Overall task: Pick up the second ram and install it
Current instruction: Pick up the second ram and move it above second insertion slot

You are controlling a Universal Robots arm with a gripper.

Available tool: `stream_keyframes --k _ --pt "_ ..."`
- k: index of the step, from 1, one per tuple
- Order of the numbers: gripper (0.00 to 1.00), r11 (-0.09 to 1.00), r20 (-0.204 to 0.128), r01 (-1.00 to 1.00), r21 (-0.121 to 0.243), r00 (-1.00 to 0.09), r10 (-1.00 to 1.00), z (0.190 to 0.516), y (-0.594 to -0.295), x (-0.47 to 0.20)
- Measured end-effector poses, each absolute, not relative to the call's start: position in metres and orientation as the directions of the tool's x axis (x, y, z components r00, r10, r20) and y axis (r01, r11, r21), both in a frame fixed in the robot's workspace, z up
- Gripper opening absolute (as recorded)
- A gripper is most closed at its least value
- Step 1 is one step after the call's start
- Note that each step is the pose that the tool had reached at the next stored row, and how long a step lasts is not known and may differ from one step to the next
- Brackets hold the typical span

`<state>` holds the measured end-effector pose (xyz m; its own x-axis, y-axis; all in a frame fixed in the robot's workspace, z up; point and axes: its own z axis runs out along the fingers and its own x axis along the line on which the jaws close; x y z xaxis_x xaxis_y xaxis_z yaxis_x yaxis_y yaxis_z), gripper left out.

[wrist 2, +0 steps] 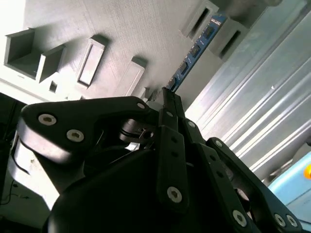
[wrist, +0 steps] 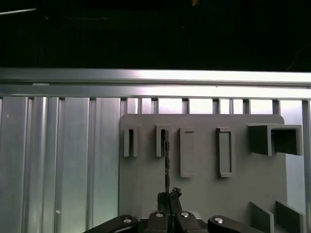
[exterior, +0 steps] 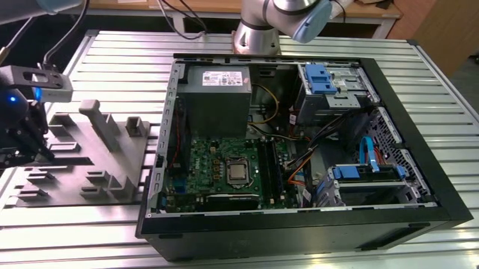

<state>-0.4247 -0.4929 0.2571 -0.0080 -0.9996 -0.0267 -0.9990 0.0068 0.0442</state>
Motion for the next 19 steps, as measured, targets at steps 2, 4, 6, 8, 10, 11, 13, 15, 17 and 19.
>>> stream_keyframes --k 2,4,6,8,10,11,13,15,17,19 --pt "0.11 0.007 -0.027 -0.999 0.044 -0.008 -1.000 0.262 -0.493 -0.425" --pt "0.11 0.007 -0.026 -0.999 0.044 -0.008 -1.000 0.268 -0.493 -0.425" --pt "0.11 0.007 -0.026 -0.999 0.044 -0.008 -1.000 0.275 -0.493 -0.425" --pt "0.11 0.007 -0.026 -0.999 0.044 -0.008 -1.000 0.284 -0.493 -0.425" --pt "0.11 0.007 -0.026 -0.999 0.044 -0.008 -1.000 0.292 -0.493 -0.425" --pt "0.11 0.007 -0.026 -0.999 0.044 -0.008 -1.000 0.297 -0.493 -0.425" --pt "0.11 0.007 -0.026 -0.999 0.044 -0.008 -1.000 0.304 -0.493 -0.425" --pt "0.11 0.007 -0.026 -0.999 0.044 -0.008 -1.000 0.311 -0.493 -0.425" --pt "0.11 0.007 -0.026 -0.999 0.044 -0.008 -1.000 0.317 -0.493 -0.425" --pt "0.11 0.007 -0.026 -0.999 0.044 -0.008 -1.000 0.322 -0.493 -0.425"
